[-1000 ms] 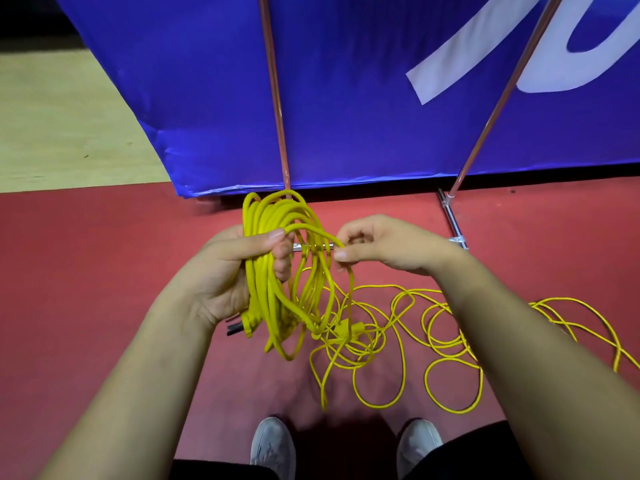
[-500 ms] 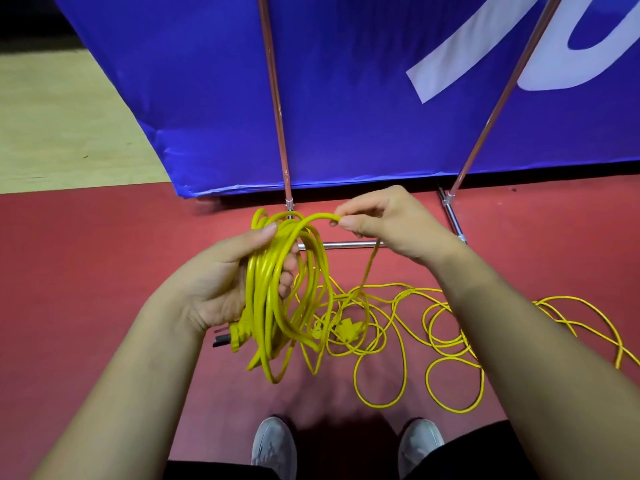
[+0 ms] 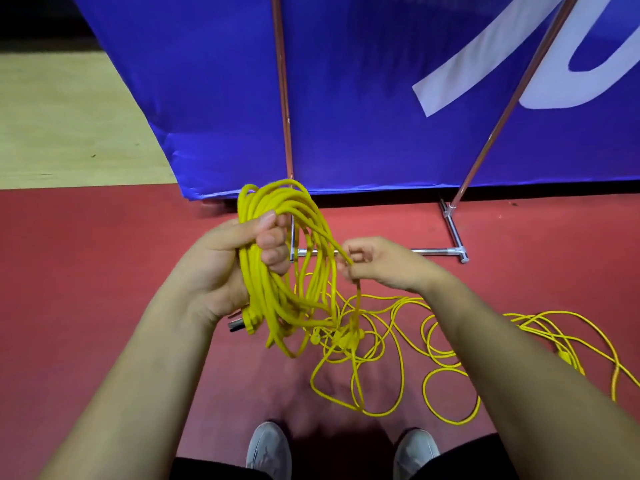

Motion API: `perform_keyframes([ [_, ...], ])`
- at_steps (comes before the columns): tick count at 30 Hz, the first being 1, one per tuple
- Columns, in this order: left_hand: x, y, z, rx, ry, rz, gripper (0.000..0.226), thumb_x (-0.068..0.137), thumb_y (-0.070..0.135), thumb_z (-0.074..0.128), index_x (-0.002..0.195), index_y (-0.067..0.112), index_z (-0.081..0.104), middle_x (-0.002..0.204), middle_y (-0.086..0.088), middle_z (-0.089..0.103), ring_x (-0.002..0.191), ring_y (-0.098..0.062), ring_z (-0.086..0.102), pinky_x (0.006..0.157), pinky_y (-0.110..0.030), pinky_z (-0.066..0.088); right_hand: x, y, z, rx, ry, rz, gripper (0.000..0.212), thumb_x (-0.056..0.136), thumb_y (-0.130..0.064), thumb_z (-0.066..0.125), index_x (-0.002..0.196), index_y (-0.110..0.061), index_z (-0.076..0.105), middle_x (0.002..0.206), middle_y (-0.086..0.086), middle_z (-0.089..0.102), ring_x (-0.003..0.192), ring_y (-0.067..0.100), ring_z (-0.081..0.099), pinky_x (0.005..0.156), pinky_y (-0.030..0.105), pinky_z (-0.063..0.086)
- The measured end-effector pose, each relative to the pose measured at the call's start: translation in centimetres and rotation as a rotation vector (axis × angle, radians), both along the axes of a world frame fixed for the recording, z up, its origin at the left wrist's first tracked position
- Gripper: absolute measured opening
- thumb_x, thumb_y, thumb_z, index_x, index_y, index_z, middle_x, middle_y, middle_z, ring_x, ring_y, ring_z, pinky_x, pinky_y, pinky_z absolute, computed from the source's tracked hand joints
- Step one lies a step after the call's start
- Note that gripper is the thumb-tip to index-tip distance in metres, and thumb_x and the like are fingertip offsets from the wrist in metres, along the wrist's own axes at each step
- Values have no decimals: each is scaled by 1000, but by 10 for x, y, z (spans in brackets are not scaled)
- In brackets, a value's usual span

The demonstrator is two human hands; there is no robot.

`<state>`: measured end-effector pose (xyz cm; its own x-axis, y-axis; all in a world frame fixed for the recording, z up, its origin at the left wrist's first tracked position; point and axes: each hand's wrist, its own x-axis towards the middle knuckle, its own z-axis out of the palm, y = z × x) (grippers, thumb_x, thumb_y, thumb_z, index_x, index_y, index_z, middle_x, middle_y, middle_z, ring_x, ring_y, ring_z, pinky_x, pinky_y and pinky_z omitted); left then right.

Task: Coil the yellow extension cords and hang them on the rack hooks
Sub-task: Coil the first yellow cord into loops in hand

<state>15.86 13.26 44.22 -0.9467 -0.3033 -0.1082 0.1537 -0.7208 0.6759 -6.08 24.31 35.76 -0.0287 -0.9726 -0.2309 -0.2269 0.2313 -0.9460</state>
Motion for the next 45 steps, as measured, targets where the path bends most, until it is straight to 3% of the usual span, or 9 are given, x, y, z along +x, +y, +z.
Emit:
perform_keyframes([
  [4,13,-15,12,150,218,-9,29,101,12,36,109,-11,52,82,-20,64,74,-31,62,74,-37,46,-12,11,-49,222,207,-8,8,80,-1,64,85,-8,66,80,11,62,79,21,58,73,30,46],
  [9,19,-9,12,-160,8,171,28,66,23,80,82,10,63,57,4,53,50,-8,51,52,-20,46,-15,17,-72,216,264,-315,23,90,-13,66,77,6,66,70,10,54,69,18,47,63,31,39],
  [15,18,1,17,-216,-72,272,14,71,21,72,78,12,64,58,1,50,50,-13,51,52,-22,46,-4,2,51,-296,-112,-799,10,93,-10,61,90,-3,68,69,9,59,63,17,59,63,25,53],
  [17,18,4,21,-198,-78,301,8,80,16,61,75,12,66,57,0,49,50,-13,49,51,-23,46,4,7,68,-327,-163,-739,13,93,-12,62,87,-1,67,70,12,60,64,19,62,65,29,57],
  [20,17,12,22,-228,-152,338,9,83,13,56,78,12,63,58,-1,49,50,-14,50,50,-23,46,23,28,51,42,164,-435,16,92,-10,64,77,-3,65,63,8,62,47,8,59,58,32,52],
  [25,16,17,22,-283,-232,330,4,82,14,59,82,12,56,58,-1,51,50,-14,51,50,-22,46,17,30,128,-338,-148,-727,9,92,-8,61,87,-2,66,69,14,59,65,25,63,72,36,60],
  [33,12,30,47,-168,-159,287,6,81,16,58,76,12,56,55,2,49,49,-11,50,48,-22,44,5,39,130,-223,-80,-740,10,91,-1,58,100,-5,61,73,12,65,62,21,65,61,30,52],
  [37,19,30,52,-141,-60,183,25,66,19,76,79,9,57,53,2,47,46,-11,47,47,-21,41,1,44,109,-141,-31,-722,22,83,0,69,101,-8,59,76,13,66,61,22,63,58,29,48],
  [45,13,24,38,-184,-64,37,35,57,23,87,77,8,62,52,1,47,43,-12,46,46,-22,39,-8,43,96,-259,-110,-677,31,83,-11,74,111,-12,62,74,13,67,57,24,58,57,31,49],
])
